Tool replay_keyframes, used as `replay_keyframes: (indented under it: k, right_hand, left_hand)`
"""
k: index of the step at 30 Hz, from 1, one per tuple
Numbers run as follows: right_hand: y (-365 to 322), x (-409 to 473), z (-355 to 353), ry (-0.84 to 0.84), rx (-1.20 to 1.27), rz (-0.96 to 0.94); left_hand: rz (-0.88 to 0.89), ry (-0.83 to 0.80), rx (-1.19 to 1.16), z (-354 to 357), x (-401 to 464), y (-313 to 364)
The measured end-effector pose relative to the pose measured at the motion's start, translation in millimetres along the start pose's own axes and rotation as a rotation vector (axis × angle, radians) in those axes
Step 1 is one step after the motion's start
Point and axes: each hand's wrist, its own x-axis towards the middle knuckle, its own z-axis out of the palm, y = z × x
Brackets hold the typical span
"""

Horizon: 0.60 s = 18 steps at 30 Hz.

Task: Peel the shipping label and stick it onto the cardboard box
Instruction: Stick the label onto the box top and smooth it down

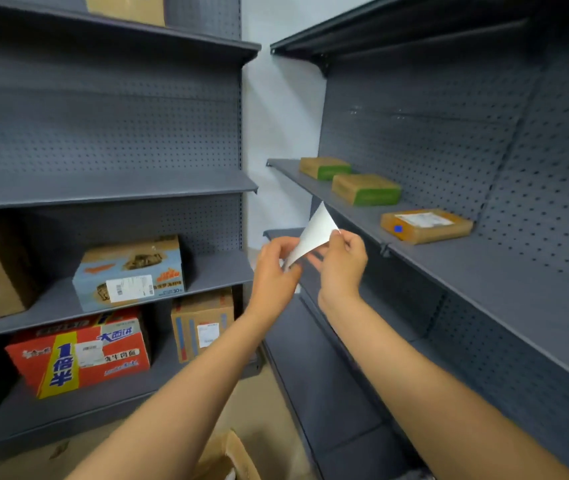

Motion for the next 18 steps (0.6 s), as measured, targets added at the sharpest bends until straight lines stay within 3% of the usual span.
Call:
replay_keyframes:
  k: [4, 9, 14, 18]
  right_hand:
    - [-75.2, 0.2, -18.8, 0.018, 0.037, -0.046]
    - [-156.1, -6.7, -69.0, -0.004, 0.084, -0.065]
    - [-215.5, -1.8, -152.9, 0.238, -0.141, -0.274]
    - [-242.7, 6.6, -228.5, 0.285, -0.375, -0.179]
  left_hand:
    - [0.066, -0.006, -0.109, 27.4, 13.4, 70.7]
    - [0.030, -0.111, -0.290, 72.4, 14.9, 130.2]
    - [-0.252, -0.414, -0.619, 135.9, 0.2, 171.4]
    - [-0.396, -0.697, -0.787, 189.7, -16.8, 193.2]
